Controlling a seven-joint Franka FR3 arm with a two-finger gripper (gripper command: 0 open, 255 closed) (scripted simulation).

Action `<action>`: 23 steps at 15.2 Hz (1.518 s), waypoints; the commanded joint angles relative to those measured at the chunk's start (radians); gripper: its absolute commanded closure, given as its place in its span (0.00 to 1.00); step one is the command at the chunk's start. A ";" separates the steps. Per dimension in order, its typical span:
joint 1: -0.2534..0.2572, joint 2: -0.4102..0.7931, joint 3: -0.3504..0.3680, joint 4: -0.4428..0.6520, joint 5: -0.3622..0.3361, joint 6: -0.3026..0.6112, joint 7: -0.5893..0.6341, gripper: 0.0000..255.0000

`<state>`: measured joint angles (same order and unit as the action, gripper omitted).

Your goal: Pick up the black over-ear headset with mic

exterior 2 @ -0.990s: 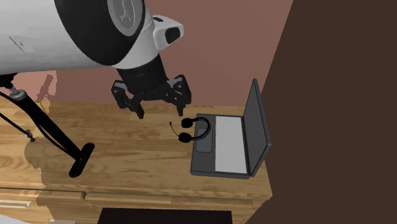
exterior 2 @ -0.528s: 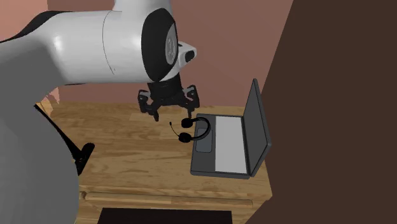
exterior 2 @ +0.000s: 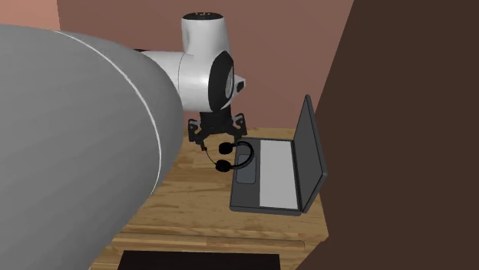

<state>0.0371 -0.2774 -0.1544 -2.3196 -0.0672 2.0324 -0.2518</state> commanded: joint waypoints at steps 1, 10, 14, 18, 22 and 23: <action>0.008 0.076 -0.008 0.016 0.018 0.045 -0.029 0.00; 0.012 0.424 -0.019 0.152 0.124 0.183 -0.190 0.00; -0.001 0.581 -0.002 0.241 0.170 0.217 -0.254 0.00; -0.017 0.738 0.024 0.348 0.203 0.233 -0.307 0.00; -0.022 0.781 0.030 0.357 0.211 0.263 -0.315 0.00; -0.023 0.791 0.031 0.358 0.213 0.273 -0.317 0.00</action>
<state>0.0141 0.5023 -0.1253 -1.9663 0.1436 2.2986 -0.5690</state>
